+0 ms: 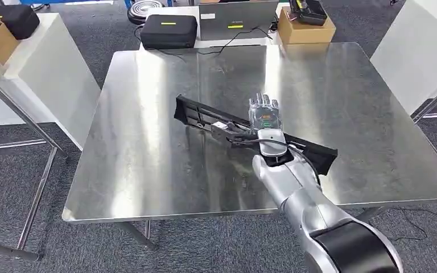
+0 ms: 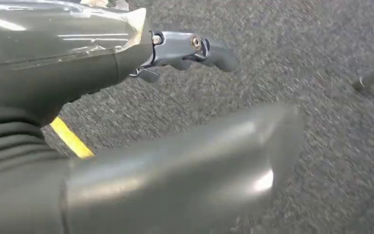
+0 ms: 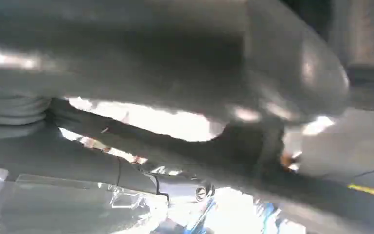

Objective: Take the parts from the cabinet and place them on the table.

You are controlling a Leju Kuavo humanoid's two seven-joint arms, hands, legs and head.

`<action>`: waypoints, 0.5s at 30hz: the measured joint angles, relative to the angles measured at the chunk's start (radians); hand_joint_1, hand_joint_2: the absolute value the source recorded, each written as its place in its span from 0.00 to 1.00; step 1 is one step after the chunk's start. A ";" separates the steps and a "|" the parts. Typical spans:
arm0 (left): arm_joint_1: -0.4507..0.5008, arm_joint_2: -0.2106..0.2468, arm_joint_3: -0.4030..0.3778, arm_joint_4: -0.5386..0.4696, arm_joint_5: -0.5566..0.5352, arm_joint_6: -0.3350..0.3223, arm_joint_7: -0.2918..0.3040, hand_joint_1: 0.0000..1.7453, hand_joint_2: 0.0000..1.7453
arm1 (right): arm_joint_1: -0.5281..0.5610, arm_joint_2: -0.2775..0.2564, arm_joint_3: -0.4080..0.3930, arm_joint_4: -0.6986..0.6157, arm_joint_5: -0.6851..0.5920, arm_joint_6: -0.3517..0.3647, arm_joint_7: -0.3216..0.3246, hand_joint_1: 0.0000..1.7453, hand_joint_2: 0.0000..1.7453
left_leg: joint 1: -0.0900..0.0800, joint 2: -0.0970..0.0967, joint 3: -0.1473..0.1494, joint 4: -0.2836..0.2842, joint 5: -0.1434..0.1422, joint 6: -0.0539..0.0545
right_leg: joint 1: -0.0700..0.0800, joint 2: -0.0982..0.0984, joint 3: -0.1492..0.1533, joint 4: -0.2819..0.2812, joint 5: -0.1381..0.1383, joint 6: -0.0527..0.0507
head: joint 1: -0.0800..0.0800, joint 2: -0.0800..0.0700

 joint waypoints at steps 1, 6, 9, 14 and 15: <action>0.000 0.001 -0.004 0.000 -0.002 -0.010 0.000 0.00 0.00 | -0.004 0.001 -0.021 0.000 -0.012 0.005 -0.034 0.00 0.00 | 0.000 0.000 0.002 0.000 -0.001 0.000 | 0.000 0.001 0.001 0.000 0.000 0.000 | 0.000 0.000; 0.001 0.005 -0.019 0.000 -0.010 -0.036 -0.007 0.00 0.00 | -0.006 0.005 -0.065 -0.001 -0.026 -0.034 -0.135 0.00 0.00 | 0.000 0.001 0.005 0.000 -0.001 -0.002 | 0.000 0.002 0.004 0.000 0.000 0.000 | 0.000 0.000; 0.004 0.006 -0.027 0.000 -0.010 -0.040 -0.010 0.00 0.00 | -0.006 0.011 -0.077 -0.001 -0.028 -0.040 -0.143 0.00 0.00 | 0.000 0.000 0.005 0.000 0.000 -0.001 | 0.000 0.001 0.004 0.000 0.000 0.000 | 0.000 0.000; 0.007 0.006 -0.028 0.000 -0.010 -0.041 -0.011 0.00 0.00 | -0.006 0.014 -0.084 -0.001 -0.028 -0.043 -0.145 0.00 0.00 | 0.000 0.000 0.004 0.000 0.000 -0.001 | 0.000 0.001 0.004 0.000 0.000 0.000 | 0.000 0.000; 0.007 0.006 -0.028 0.000 -0.010 -0.041 -0.011 0.00 0.00 | -0.006 0.014 -0.086 -0.001 -0.029 -0.048 -0.148 0.00 0.00 | 0.000 0.000 0.004 0.000 0.000 -0.001 | 0.000 0.001 0.003 0.000 0.000 0.000 | 0.000 0.000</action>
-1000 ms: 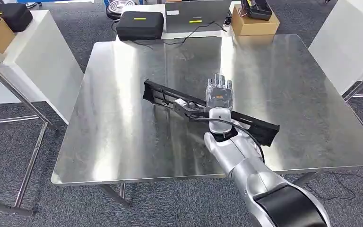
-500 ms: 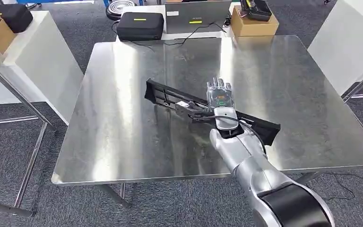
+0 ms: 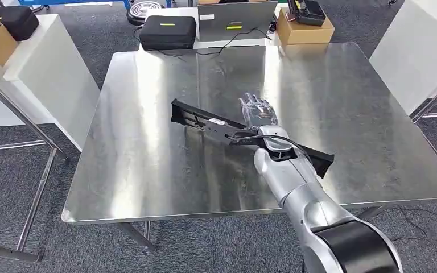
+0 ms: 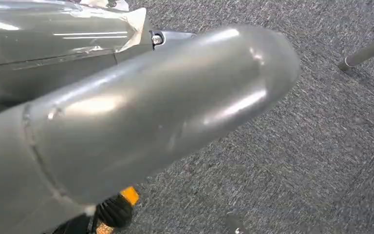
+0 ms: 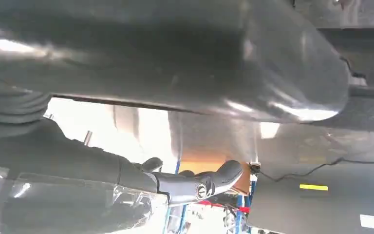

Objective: Take the parts from the cabinet and place them on the table.

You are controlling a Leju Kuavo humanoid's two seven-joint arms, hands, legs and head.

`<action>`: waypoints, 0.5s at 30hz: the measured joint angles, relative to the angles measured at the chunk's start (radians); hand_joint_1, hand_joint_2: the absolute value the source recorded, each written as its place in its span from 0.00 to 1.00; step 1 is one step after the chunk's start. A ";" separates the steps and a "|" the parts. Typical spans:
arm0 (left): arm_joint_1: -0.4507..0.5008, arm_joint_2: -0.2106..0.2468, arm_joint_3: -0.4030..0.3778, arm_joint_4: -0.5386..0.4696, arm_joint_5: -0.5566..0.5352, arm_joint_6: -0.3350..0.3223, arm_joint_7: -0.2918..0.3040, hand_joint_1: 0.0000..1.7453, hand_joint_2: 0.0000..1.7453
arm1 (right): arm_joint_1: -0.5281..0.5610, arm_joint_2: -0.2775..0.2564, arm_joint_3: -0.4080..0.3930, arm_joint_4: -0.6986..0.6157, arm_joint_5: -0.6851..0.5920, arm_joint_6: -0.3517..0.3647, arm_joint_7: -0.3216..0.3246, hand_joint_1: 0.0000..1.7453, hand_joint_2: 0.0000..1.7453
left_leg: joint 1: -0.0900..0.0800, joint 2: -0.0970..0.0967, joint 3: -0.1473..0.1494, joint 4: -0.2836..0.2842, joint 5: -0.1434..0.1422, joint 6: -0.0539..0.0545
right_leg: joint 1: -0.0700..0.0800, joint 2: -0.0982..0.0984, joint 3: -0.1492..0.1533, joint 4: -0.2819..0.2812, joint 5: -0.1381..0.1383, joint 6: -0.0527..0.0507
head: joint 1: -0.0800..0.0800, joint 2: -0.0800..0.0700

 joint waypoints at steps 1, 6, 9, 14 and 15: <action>0.000 0.000 0.000 0.000 -0.001 0.000 0.000 0.00 0.00 | 0.000 0.000 -0.002 0.000 -0.003 -0.015 -0.011 0.00 0.00 | 0.000 0.000 0.000 0.000 0.000 0.000 | 0.000 0.000 0.000 0.000 0.000 0.000 | 0.000 0.000; 0.004 0.001 -0.016 0.000 -0.012 -0.002 -0.002 0.00 0.00 | 0.003 0.000 -0.006 -0.047 -0.028 -0.364 -0.097 0.00 0.00 | 0.000 0.000 -0.002 0.000 0.000 0.000 | 0.000 0.000 -0.002 0.000 0.000 0.000 | 0.000 0.000; 0.007 0.002 -0.032 0.000 -0.022 -0.005 -0.003 0.00 0.00 | 0.031 -0.003 -0.011 -0.180 -0.020 -0.451 -0.145 0.00 0.00 | 0.000 0.000 -0.002 0.000 0.000 0.000 | 0.000 0.000 -0.002 0.000 0.000 0.000 | 0.000 0.000; 0.010 0.005 -0.055 0.000 -0.034 -0.019 -0.003 0.00 0.00 | 0.100 -0.008 -0.019 -0.406 -0.018 -0.460 -0.214 0.00 0.00 | 0.000 0.000 -0.002 0.000 -0.001 -0.001 | 0.000 0.000 -0.002 0.000 0.000 0.000 | 0.000 0.000; 0.010 0.005 -0.058 0.000 -0.037 -0.021 -0.003 0.00 0.00 | 0.111 -0.010 -0.021 -0.443 -0.021 -0.460 -0.226 0.00 0.00 | 0.000 0.000 -0.002 0.000 -0.001 -0.001 | 0.000 0.000 -0.002 0.000 0.000 0.000 | 0.000 0.000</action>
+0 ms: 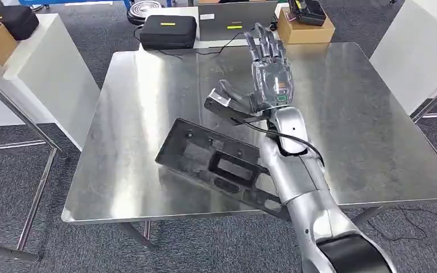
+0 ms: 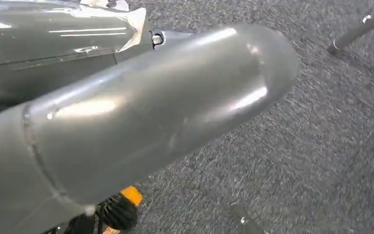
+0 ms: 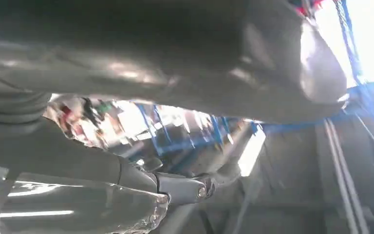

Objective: Take the parts from the cabinet and place them on the table.

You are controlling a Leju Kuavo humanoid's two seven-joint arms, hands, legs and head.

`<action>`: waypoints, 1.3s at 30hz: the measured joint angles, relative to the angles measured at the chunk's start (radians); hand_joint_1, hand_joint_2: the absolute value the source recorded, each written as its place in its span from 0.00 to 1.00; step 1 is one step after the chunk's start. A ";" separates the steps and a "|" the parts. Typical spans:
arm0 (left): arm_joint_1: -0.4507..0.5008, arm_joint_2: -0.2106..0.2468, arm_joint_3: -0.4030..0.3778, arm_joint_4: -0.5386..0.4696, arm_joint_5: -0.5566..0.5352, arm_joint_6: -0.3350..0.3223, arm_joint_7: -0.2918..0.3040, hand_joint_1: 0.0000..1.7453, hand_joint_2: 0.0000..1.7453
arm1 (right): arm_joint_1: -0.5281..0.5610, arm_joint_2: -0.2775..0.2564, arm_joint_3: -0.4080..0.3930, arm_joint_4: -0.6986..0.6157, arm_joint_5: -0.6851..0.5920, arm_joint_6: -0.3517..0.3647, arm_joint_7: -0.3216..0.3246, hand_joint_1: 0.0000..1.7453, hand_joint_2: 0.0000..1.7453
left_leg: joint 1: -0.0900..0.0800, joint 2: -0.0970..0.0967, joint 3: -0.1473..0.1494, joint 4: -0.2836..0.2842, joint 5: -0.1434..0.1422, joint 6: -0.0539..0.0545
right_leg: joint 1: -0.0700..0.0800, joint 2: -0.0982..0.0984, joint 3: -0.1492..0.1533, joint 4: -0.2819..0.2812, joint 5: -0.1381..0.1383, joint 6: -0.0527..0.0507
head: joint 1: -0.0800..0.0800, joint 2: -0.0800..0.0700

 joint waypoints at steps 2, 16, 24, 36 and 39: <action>0.000 0.001 -0.005 0.000 -0.005 -0.001 0.000 0.00 0.00 | 0.035 -0.001 -0.014 -0.081 -0.002 0.000 -0.044 0.00 0.00 | 0.000 0.000 0.000 0.000 0.000 0.000 | 0.000 0.000 0.000 0.000 0.000 0.000 | 0.000 0.000; 0.004 0.005 -0.039 0.000 -0.018 0.004 -0.002 0.00 0.00 | 0.234 0.040 -0.123 -0.479 0.023 -0.001 -0.194 0.00 0.00 | 0.000 0.000 0.000 0.000 -0.002 -0.001 | 0.000 0.000 0.000 0.000 -0.001 0.000 | 0.000 0.000; 0.012 0.003 -0.041 0.000 0.024 0.041 -0.014 0.00 0.00 | 0.484 0.085 -0.200 -0.830 -0.747 -0.002 -0.542 0.00 0.00 | 0.000 -0.002 0.000 0.000 -0.006 -0.001 | 0.000 -0.002 0.001 -0.001 -0.005 -0.001 | 0.001 0.000; 0.017 -0.022 -0.021 0.000 0.060 0.125 0.023 0.00 0.00 | 0.748 -0.041 -0.123 -1.156 -1.083 0.000 -0.548 0.00 0.00 | -0.008 -0.001 0.004 0.008 -0.022 0.021 | -0.009 0.000 0.009 -0.005 -0.012 0.010 | 0.000 0.000; 0.016 -0.029 -0.017 0.000 0.063 0.127 0.024 0.00 0.00 | 0.754 -0.052 -0.113 -1.171 -1.087 0.000 -0.548 0.00 0.00 | 0.005 0.002 0.024 -0.020 -0.009 0.033 | -0.008 -0.002 0.011 -0.003 -0.015 0.015 | 0.000 0.000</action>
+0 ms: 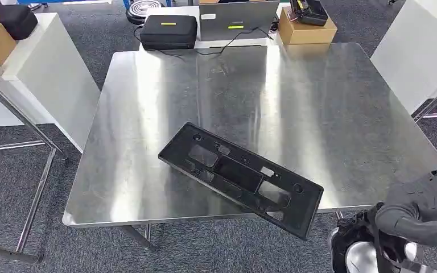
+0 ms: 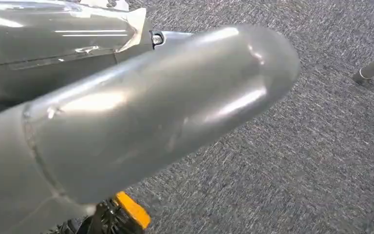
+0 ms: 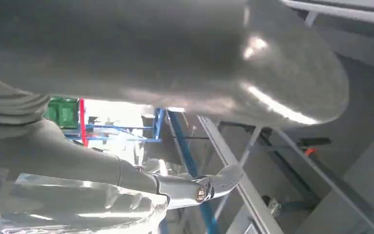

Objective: Take the parts from the cabinet and place them on the table.

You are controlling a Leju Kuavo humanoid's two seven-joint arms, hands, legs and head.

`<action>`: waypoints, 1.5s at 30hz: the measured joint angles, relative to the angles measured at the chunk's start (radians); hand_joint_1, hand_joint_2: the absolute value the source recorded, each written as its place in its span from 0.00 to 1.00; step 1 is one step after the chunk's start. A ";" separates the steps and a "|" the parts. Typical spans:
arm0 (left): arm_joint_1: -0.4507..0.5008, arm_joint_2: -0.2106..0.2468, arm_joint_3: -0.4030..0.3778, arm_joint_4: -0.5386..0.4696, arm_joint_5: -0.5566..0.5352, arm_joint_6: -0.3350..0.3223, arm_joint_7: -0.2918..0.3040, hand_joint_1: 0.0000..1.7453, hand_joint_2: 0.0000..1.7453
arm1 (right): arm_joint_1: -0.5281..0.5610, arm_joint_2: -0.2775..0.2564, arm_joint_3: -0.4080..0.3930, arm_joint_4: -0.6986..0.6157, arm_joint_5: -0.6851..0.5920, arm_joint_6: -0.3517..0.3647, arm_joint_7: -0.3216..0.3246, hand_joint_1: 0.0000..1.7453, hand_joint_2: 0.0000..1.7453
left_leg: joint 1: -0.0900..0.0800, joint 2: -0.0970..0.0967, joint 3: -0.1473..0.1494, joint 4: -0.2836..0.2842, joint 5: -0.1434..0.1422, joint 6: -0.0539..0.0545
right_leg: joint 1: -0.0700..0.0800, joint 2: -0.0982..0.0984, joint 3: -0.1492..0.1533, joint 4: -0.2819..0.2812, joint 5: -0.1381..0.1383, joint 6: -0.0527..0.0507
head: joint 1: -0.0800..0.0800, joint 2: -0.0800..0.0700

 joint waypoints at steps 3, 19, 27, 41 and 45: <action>-0.001 -0.002 0.003 0.000 0.001 0.001 0.000 0.00 0.00 | 0.004 -0.019 0.001 -0.005 -0.001 0.000 0.000 0.00 0.00 | 0.001 0.004 0.018 -0.008 -0.002 0.007 | -0.004 -0.004 -0.072 0.164 -0.082 -0.005 | 0.005 0.000; 0.002 -0.011 0.004 -0.002 0.003 0.004 -0.002 0.00 0.00 | 0.035 -0.113 0.016 0.023 -0.077 0.014 0.008 0.00 0.00 | 0.016 0.011 -0.069 0.235 -0.182 -0.062 | -0.020 -0.018 -0.019 0.009 0.026 -0.017 | -0.005 0.000; 0.003 -0.010 0.004 -0.002 0.003 0.018 -0.002 0.00 0.00 | 0.064 -0.208 -0.002 0.055 -0.153 0.006 0.002 0.00 0.00 | -0.006 0.016 0.109 0.021 -0.100 -0.019 | -0.001 -0.022 -0.047 0.006 0.063 -0.008 | -0.002 0.000; 0.004 0.001 0.005 -0.002 0.020 -0.027 -0.018 0.00 0.00 | 0.108 -0.221 -0.026 0.058 -0.124 0.000 0.001 0.00 0.00 | -0.003 0.027 -0.002 -0.004 0.015 -0.013 | -0.020 -0.019 0.099 -0.003 -0.043 0.043 | 0.001 0.000; 0.005 0.003 0.005 -0.002 0.021 -0.048 -0.024 0.00 0.00 | 0.141 -0.205 -0.026 0.035 -0.091 0.000 0.000 0.00 0.00 | 0.000 0.026 -0.014 0.002 0.039 -0.039 | -0.008 -0.017 0.091 -0.027 -0.043 0.014 | -0.002 0.000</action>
